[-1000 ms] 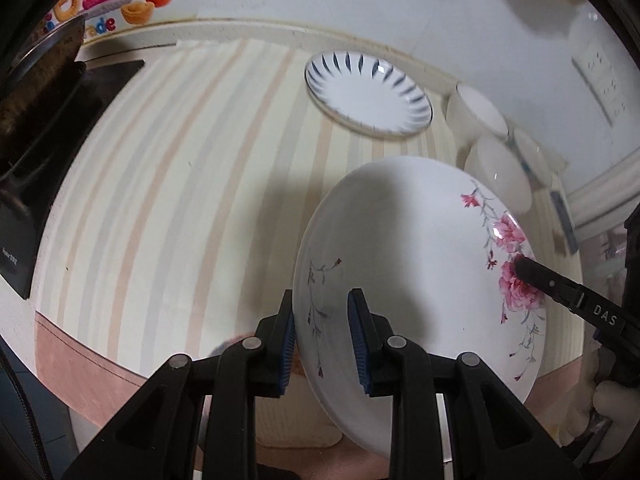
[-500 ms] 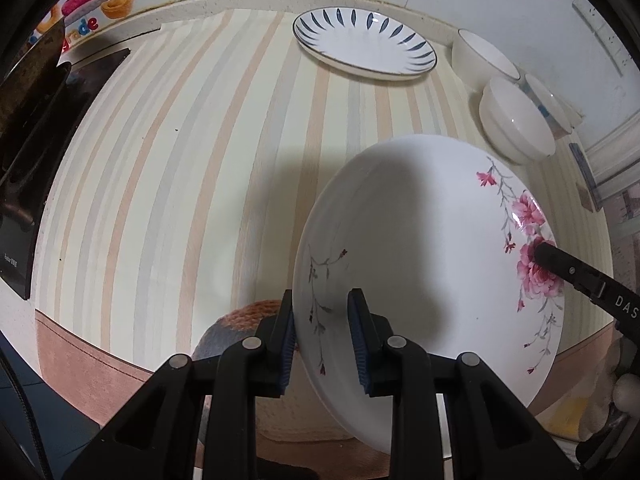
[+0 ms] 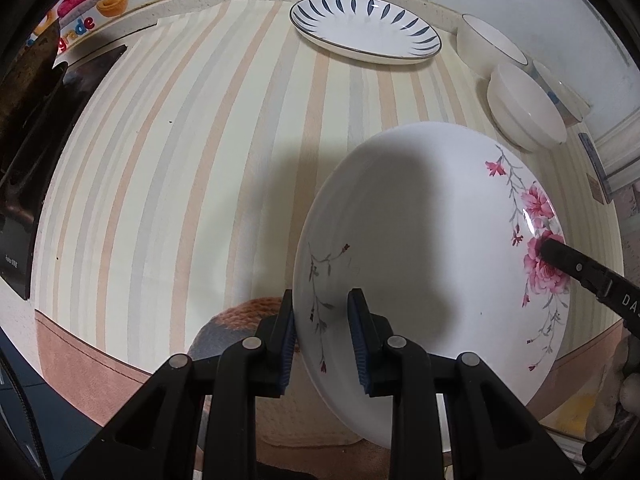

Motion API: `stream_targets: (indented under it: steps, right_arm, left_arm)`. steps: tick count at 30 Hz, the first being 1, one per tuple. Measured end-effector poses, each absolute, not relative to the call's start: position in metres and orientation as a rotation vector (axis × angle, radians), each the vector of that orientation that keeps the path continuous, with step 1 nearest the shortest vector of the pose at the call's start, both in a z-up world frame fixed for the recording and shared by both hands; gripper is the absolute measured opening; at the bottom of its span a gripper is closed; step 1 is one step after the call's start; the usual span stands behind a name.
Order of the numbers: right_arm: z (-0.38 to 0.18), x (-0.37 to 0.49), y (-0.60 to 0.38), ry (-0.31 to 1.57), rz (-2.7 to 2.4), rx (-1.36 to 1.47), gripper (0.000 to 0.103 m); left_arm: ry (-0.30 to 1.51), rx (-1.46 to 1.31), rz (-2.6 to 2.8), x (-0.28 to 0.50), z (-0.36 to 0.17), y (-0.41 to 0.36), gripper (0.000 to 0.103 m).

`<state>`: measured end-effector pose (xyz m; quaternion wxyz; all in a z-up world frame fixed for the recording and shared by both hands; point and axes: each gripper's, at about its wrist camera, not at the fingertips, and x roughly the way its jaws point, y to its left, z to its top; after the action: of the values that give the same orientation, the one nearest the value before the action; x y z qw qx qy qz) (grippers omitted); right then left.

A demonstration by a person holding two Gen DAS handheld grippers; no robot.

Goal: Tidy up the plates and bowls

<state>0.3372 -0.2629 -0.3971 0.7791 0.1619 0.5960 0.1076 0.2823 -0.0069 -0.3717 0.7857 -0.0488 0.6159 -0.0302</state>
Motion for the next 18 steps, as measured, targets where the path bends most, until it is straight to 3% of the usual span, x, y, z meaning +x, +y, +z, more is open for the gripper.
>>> stream_targets:
  steps: [18]
  right_arm:
    - [-0.396, 0.337, -0.272, 1.385, 0.235, 0.384, 0.017]
  left_arm:
    - [1.335, -0.110, -0.039, 0.281, -0.363, -0.009, 0.023]
